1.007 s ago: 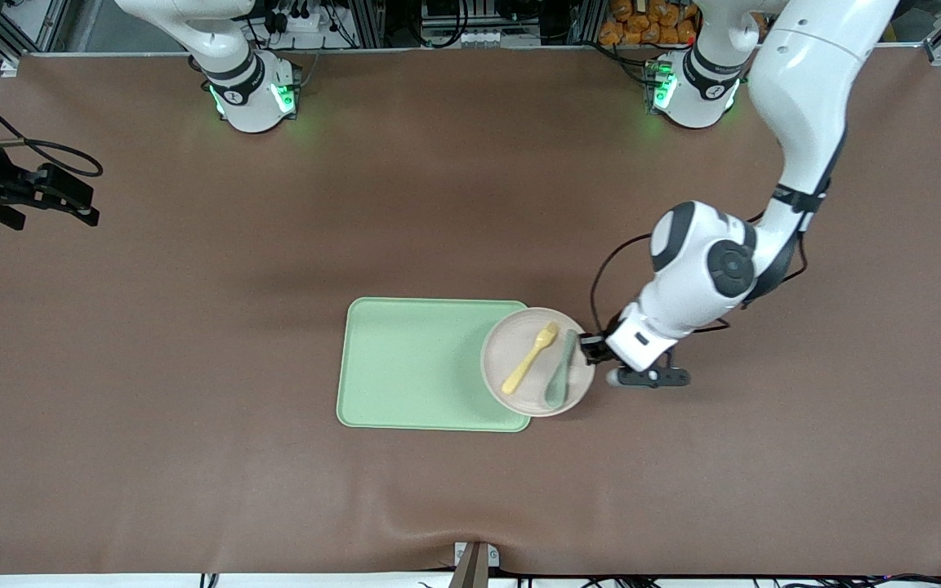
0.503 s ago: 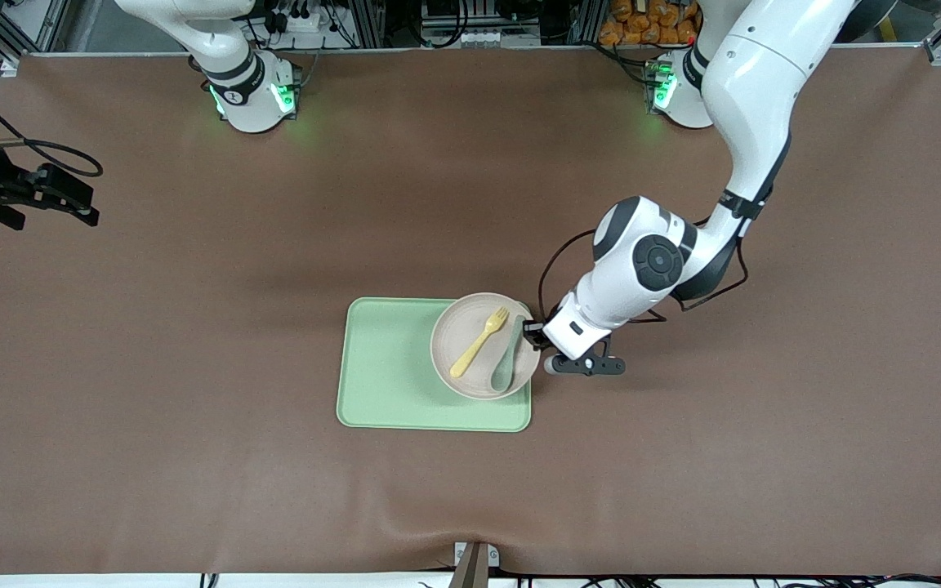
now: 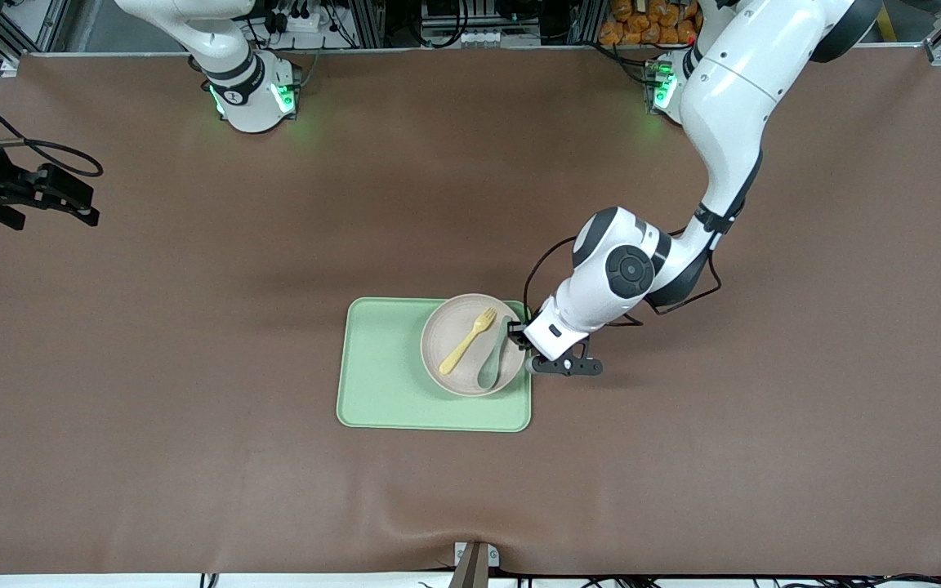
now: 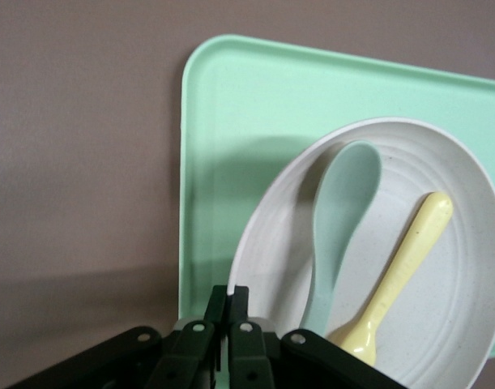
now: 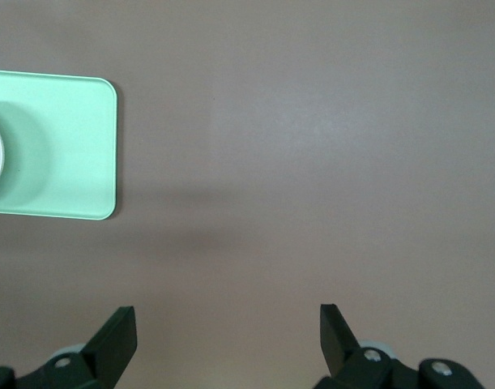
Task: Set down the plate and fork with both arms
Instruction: 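Slide the plate with the left gripper onto the green tray, then open the left gripper and lift it off the plate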
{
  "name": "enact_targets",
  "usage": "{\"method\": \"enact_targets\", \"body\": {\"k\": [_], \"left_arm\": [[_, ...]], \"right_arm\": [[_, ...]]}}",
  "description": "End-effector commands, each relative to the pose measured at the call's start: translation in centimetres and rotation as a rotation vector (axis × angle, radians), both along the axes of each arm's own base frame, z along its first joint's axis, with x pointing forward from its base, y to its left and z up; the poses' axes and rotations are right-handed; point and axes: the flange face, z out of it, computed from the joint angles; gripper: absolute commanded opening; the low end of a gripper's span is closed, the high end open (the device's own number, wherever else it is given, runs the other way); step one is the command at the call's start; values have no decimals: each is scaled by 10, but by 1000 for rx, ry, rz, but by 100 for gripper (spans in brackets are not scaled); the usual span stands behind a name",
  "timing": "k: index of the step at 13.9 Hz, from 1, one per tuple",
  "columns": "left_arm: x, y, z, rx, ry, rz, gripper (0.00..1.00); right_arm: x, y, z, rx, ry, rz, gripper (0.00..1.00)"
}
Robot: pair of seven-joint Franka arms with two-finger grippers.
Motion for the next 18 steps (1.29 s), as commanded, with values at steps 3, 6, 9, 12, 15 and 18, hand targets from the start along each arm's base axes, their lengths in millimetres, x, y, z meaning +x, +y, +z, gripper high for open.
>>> {"method": "enact_targets", "body": {"k": [3,6,9,12,15,18], "left_arm": [[14,-14,-16,9,-29,117,0],[8,-23,-20,38,-27,163,0],[6,-23,-23,38,-12,191,0],[9,-19,-23,35,0,231,31],[14,-14,-9,34,-12,259,100],[26,2,45,45,-35,272,100]], "right_arm": [[0,4,0,14,6,6,100],[1,0,-3,15,13,46,100],[3,-1,-8,15,27,40,100],[11,2,-22,13,50,49,100],[17,3,-34,14,72,56,100],[18,11,-33,2,67,84,100]]}}
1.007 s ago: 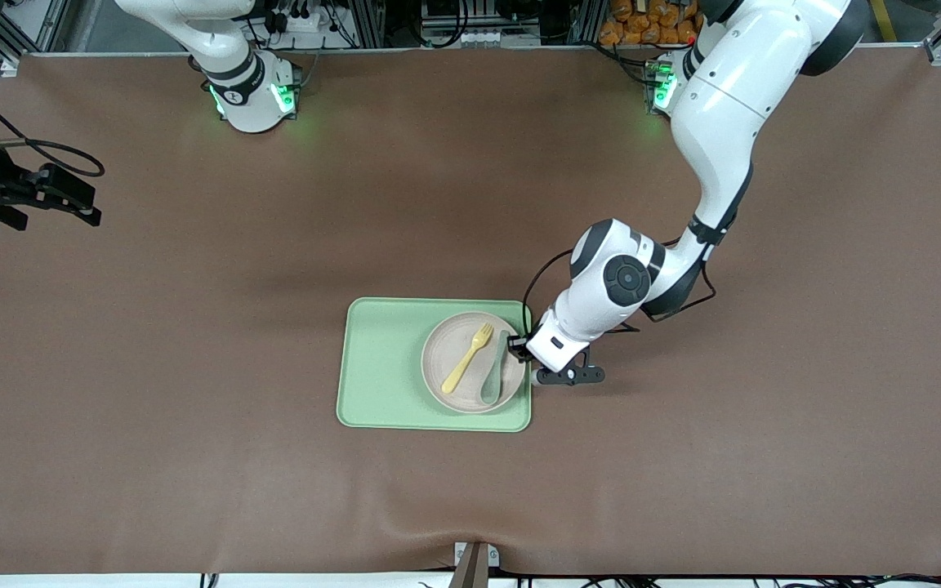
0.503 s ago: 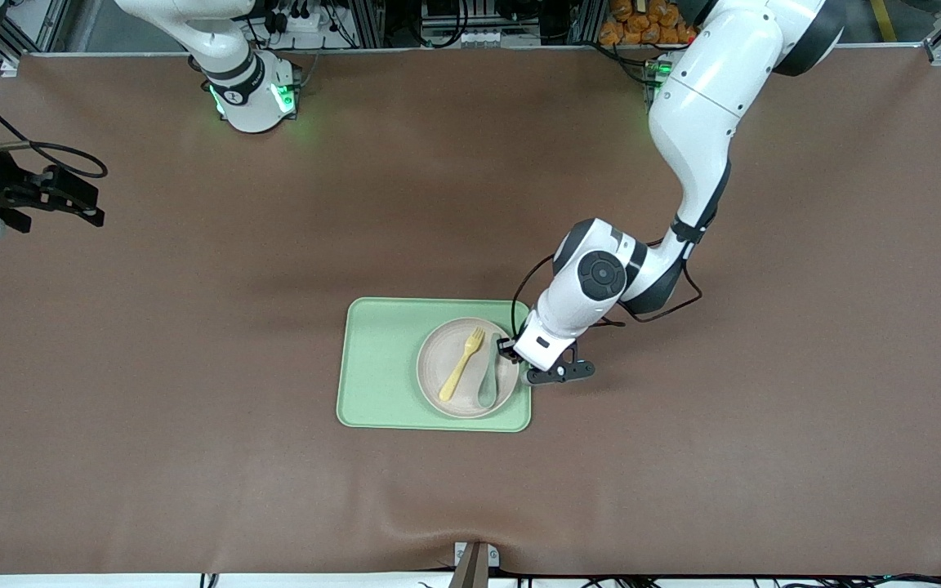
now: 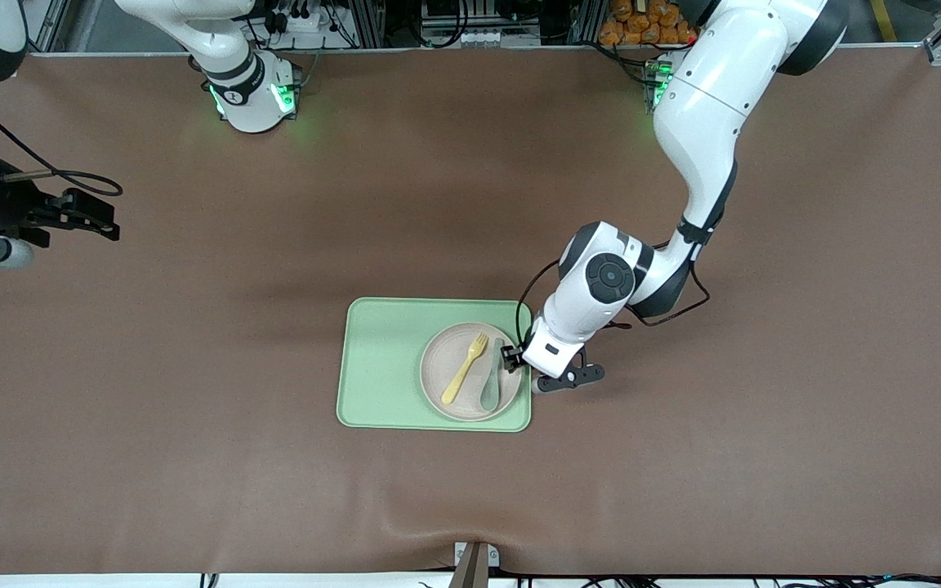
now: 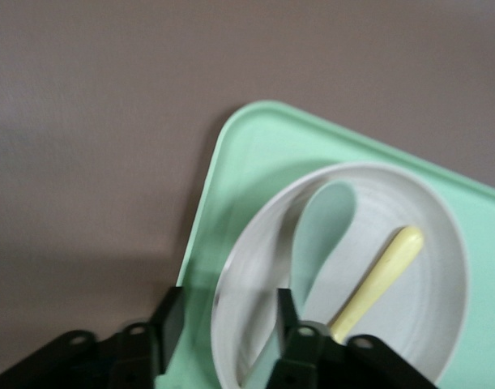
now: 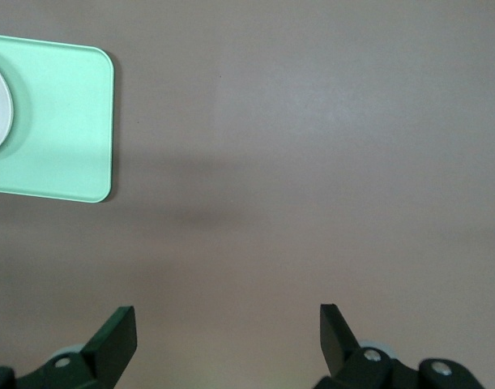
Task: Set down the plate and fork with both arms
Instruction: 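Open the left gripper and lift it off the plate, then retract the left gripper while the right gripper moves over the plate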
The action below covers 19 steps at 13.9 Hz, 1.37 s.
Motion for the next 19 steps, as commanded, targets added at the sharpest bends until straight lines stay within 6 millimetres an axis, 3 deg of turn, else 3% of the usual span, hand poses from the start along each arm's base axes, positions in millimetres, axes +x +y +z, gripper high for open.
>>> {"method": "enact_targets", "body": {"k": [1,5,8,11,13,14,17,19], "left_arm": [[10,24,76,46,-12,28,100],[15,91,185,142,3,72,100],[14,160,251,160,38,149,100],[3,232,313,184,37,108,100],[-7,278,342,208,37,48,100],[-14,292,353,218,42,24,100],[-30,343,379,235,50,-13,100],[-37,378,391,248,41,-71,100]], "right_arm": [[1,8,3,9,-2,27,100],[17,52,-8,9,-1,-60,100],[38,77,-30,94,8,-109,100],[59,137,-60,110,-32,-261,100],[65,177,-80,106,-26,-330,100],[64,203,-91,100,-17,-343,100],[83,254,-125,126,-56,-482,100],[85,299,-150,129,-55,-523,100]]}}
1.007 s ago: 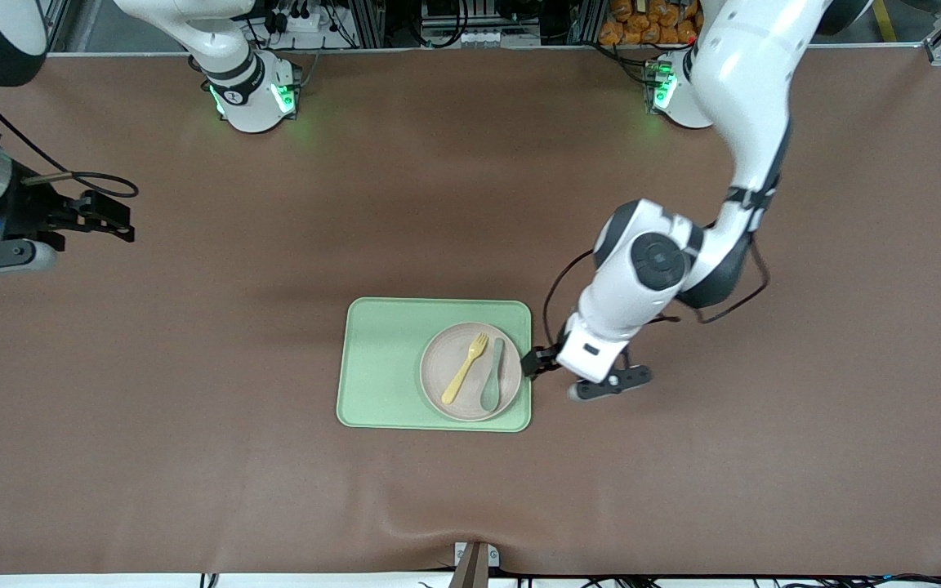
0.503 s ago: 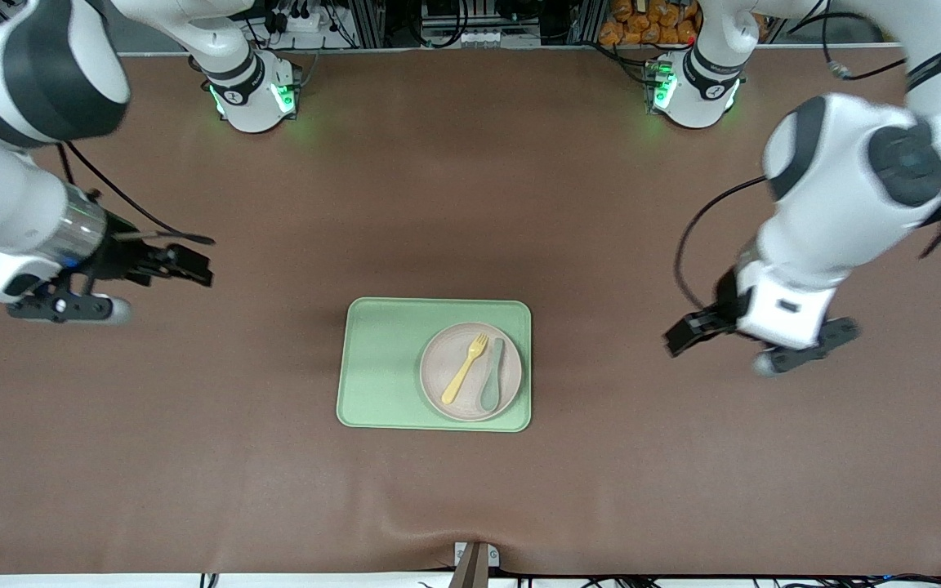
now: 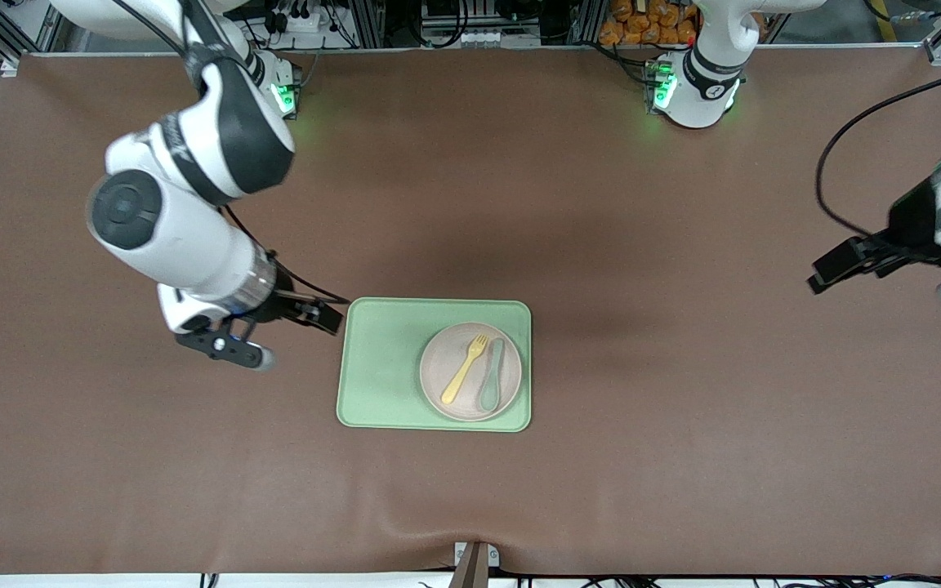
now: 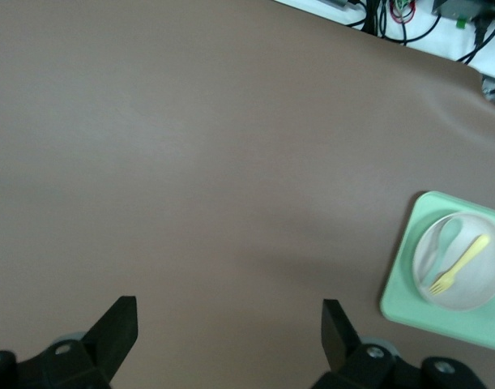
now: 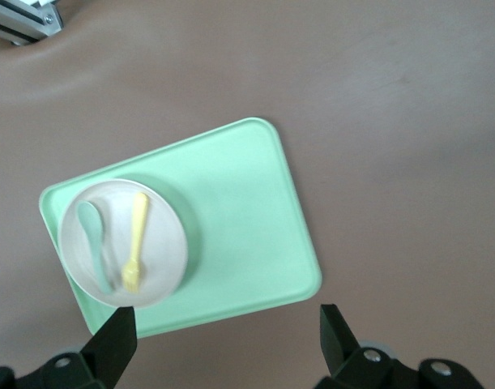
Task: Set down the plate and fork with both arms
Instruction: 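Retract the left gripper while the right gripper moves over the plate, then lower the right gripper and grasp the yellow fork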
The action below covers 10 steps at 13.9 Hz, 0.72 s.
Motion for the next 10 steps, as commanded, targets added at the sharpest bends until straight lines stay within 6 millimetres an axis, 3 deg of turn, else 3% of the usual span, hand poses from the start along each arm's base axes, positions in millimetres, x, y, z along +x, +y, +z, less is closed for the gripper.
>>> {"method": "enact_targets", "body": {"k": [1,3,7,10], "left_arm": [[-17,39,12,26,3,-63,100],[-24,48,20,28,5,-67,100],[-33,46,28,18,14,-44,100],[-37,45,34,17,11,-24,100]], "right_arm": [[13,55,-27,12,8,-76,100],[13,94,-53,3,15,-121,100],[8,141,-109,-28,-16,-173,100],[-1,170,-137,-65,-27,-186,100]]}}
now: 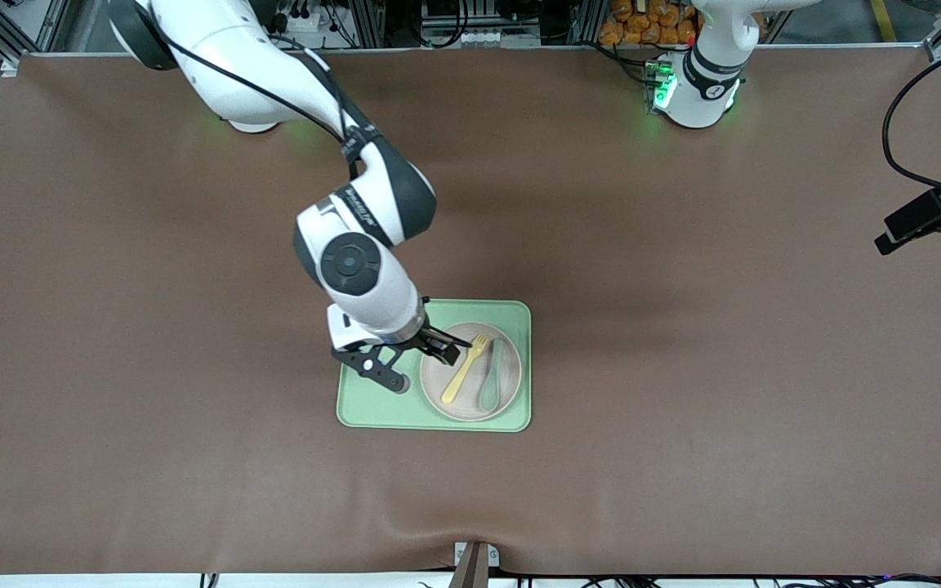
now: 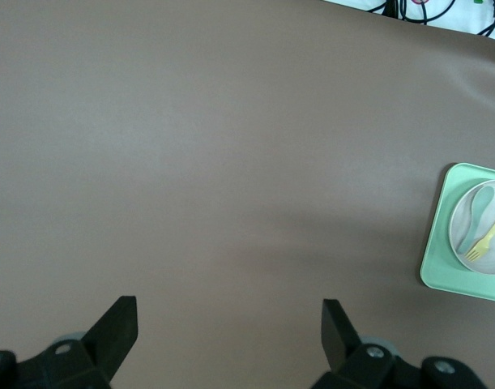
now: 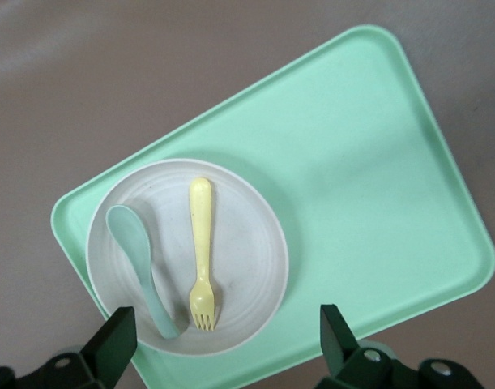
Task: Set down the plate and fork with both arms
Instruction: 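Lower the right gripper and grasp the yellow fork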
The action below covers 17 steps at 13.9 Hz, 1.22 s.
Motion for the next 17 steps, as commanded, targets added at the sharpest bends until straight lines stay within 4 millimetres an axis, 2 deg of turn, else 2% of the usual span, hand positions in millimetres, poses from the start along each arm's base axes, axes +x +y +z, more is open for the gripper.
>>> {"method": "enact_targets", "body": {"k": [1,3,4,6,9,11,13,15,17], "left_arm": [[-11,-2,8,2,0,40,100],[-11,-2,9,4,-1,42,100],[-15,-1,16,4,-13,42,100],[-18,-1,18,6,-16,47,100],[-20,-3,15,9,3,43,100],[-32,-7,22,10,26,31,100],[-45,-18,17,15,61,9,100],[-46,-14,18,26,57,-4,100],[-46,-16,19,24,53,-13,100]], "right_arm": [[-1,28,-23,-26,-21,-26,100],[-2,37,-36,-22,-15,-41,100],[-5,41,-41,-20,-10,-40,100],[-15,55,-60,-28,-4,-21,92],[-17,61,-78,-17,-13,-30,87],[-18,62,-87,-15,-11,-33,84],[-18,62,-94,-12,-12,-33,79],[-18,62,-102,-16,-10,-32,72],[-18,62,-108,-17,-8,-33,57]]}}
